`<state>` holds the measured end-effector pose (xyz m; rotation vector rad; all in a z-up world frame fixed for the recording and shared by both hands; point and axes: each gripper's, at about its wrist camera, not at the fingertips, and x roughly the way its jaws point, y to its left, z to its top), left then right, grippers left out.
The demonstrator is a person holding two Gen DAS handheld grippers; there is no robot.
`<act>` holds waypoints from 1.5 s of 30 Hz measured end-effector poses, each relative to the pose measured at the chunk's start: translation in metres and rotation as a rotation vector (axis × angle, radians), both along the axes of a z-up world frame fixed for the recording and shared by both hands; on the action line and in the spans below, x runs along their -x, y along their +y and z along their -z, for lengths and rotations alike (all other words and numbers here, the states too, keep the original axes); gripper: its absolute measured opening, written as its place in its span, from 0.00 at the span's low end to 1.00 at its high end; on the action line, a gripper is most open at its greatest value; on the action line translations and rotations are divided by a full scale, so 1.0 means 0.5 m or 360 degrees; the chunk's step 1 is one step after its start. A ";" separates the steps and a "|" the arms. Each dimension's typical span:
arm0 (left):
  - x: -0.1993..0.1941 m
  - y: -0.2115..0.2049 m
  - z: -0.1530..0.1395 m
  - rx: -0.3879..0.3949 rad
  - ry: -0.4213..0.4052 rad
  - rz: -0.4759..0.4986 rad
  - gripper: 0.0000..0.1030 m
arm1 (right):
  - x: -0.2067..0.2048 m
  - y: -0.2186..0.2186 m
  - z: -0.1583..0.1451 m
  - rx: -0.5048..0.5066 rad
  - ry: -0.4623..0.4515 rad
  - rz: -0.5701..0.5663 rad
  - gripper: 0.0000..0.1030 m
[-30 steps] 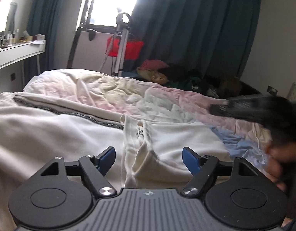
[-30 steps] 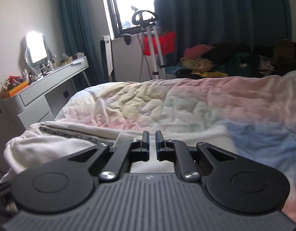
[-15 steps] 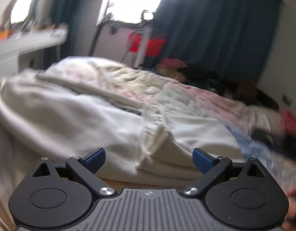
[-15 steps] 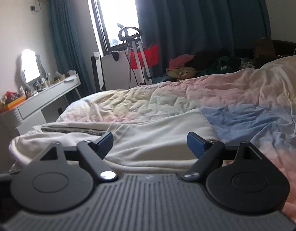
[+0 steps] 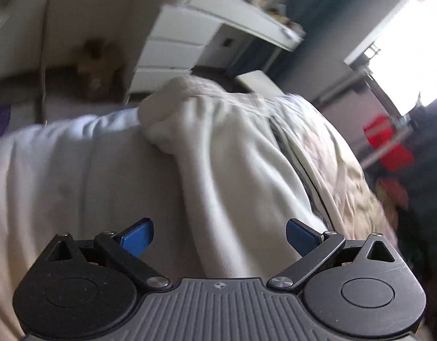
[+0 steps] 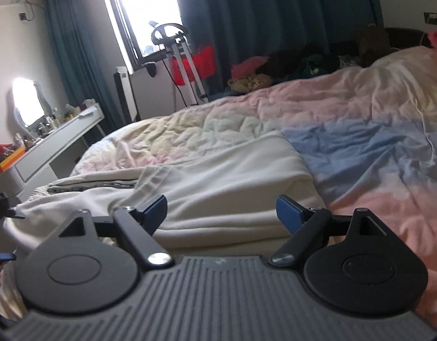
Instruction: Fold clothes
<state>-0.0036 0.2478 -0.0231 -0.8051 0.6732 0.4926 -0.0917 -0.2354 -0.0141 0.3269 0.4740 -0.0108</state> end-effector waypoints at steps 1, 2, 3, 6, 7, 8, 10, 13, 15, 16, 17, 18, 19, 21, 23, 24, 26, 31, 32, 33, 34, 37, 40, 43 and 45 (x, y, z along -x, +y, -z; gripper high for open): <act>-0.010 0.013 0.010 0.0024 0.0009 -0.0049 0.98 | -0.002 0.002 0.002 0.0004 0.0002 -0.0005 0.83; -0.020 0.026 0.019 0.0046 0.0019 -0.0098 0.97 | -0.005 0.004 0.003 0.0015 0.0001 -0.0007 0.83; -0.029 0.037 0.028 0.0052 0.0030 -0.0156 0.96 | -0.011 0.005 0.006 0.0031 0.0004 -0.0002 0.83; -0.056 0.073 0.042 0.0029 -0.0035 -0.0265 0.93 | -0.033 0.007 0.018 0.0077 0.0033 0.0020 0.83; -0.065 0.083 0.042 -0.0006 -0.0067 -0.0263 0.91 | -0.042 0.008 0.024 0.0093 0.0058 0.0031 0.83; -0.076 0.091 0.040 -0.0056 -0.0072 -0.0244 0.83 | -0.052 0.007 0.031 0.0106 0.0090 0.0043 0.83; -0.093 0.102 0.034 -0.0151 -0.0092 -0.0216 0.71 | -0.071 0.004 0.048 0.0127 0.0161 0.0068 0.83; -0.111 0.081 0.001 -0.0365 -0.0121 -0.0127 0.43 | -0.100 -0.004 0.085 0.0105 0.0323 0.0073 0.82; -0.122 0.035 -0.038 -0.0571 -0.0132 -0.0032 0.28 | -0.104 -0.007 0.096 0.0065 0.0371 0.0063 0.82; -0.123 0.007 -0.062 -0.0688 -0.0151 0.0014 0.27 | -0.102 -0.008 0.095 0.0044 0.0367 0.0062 0.82; -0.124 -0.021 -0.087 -0.0804 -0.0170 0.0060 0.25 | -0.096 -0.011 0.088 0.0011 0.0339 0.0058 0.83; -0.131 -0.062 -0.116 -0.0917 -0.0196 0.0111 0.25 | -0.089 -0.015 0.079 -0.0030 0.0303 0.0051 0.82; -0.130 -0.098 -0.142 -0.1034 -0.0225 0.0167 0.25 | -0.083 -0.020 0.071 -0.0064 0.0269 0.0045 0.82; -0.118 -0.165 -0.190 -0.1152 -0.0313 0.0239 0.21 | -0.068 -0.030 0.057 -0.0115 0.0209 0.0048 0.82; -0.115 -0.246 -0.228 -0.1219 -0.0398 0.0293 0.18 | -0.059 -0.045 0.046 -0.0165 0.0168 0.0068 0.83; -0.114 -0.286 -0.246 -0.1252 -0.0441 0.0321 0.18 | -0.055 -0.053 0.042 -0.0191 0.0150 0.0081 0.83; -0.111 -0.383 -0.273 -0.1313 -0.0536 0.0384 0.18 | -0.047 -0.071 0.033 -0.0244 0.0119 0.0105 0.82; -0.099 -0.638 -0.300 -0.1447 -0.0766 0.0559 0.17 | -0.011 -0.120 0.009 -0.0341 -0.0017 0.0204 0.83; -0.097 -0.691 -0.295 -0.1479 -0.0813 0.0602 0.17 | -0.005 -0.134 0.008 -0.0362 -0.0042 0.0232 0.83; -0.099 -0.734 -0.275 -0.1497 -0.0845 0.0647 0.17 | 0.001 -0.148 0.007 -0.0383 -0.0066 0.0261 0.83; -0.101 -0.779 -0.255 -0.1515 -0.0877 0.0692 0.17 | 0.007 -0.162 0.006 -0.0404 -0.0090 0.0289 0.83; -0.098 -0.905 -0.173 -0.1600 -0.0908 0.0915 0.17 | 0.025 -0.204 0.002 -0.0468 -0.0163 0.0374 0.83; -0.101 -0.988 -0.072 -0.1563 -0.0804 0.1226 0.20 | 0.043 -0.246 -0.002 -0.0531 -0.0237 0.0459 0.84; -0.120 -1.024 0.015 -0.1431 -0.0602 0.1445 0.23 | 0.036 -0.281 0.020 -0.0701 -0.0200 0.0415 0.85; -0.124 -1.029 0.043 -0.1377 -0.0544 0.1507 0.23 | 0.028 -0.293 0.040 -0.0856 -0.0167 0.0327 0.85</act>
